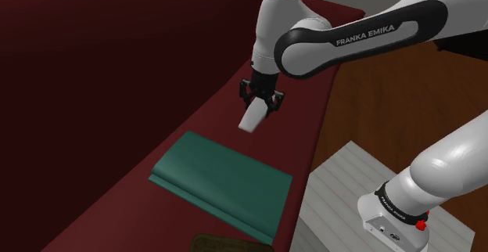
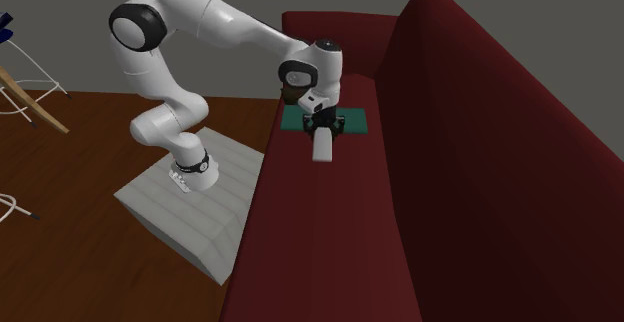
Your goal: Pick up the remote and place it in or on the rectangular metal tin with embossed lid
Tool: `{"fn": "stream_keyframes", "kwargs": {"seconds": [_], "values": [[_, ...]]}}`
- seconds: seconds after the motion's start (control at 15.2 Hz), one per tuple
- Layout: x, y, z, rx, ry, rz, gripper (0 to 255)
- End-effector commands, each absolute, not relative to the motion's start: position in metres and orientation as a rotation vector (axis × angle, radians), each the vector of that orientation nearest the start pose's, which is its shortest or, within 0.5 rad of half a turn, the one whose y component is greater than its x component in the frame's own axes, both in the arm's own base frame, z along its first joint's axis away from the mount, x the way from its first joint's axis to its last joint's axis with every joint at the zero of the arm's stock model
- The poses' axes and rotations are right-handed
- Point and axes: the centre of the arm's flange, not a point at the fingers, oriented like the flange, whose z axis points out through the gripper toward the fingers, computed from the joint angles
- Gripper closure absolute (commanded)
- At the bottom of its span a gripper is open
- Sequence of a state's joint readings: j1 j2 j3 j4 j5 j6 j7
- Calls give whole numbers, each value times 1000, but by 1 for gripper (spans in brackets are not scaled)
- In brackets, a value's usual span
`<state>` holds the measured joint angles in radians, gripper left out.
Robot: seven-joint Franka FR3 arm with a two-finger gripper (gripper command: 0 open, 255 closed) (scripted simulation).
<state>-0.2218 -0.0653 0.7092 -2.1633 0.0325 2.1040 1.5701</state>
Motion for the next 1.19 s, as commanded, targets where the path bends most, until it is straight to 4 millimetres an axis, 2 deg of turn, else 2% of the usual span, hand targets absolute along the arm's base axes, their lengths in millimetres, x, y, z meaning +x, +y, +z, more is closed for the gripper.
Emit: {"fn": "stream_keyframes", "kwargs": {"seconds": [0.0, 0.33, 1.12], "values": [[461, 249, 428, -2691, 1651, -12, 255], [461, 249, 450, -2691, 1651, -12, 255], [353, 364, 450, -2691, 1651, -12, 255]]}}
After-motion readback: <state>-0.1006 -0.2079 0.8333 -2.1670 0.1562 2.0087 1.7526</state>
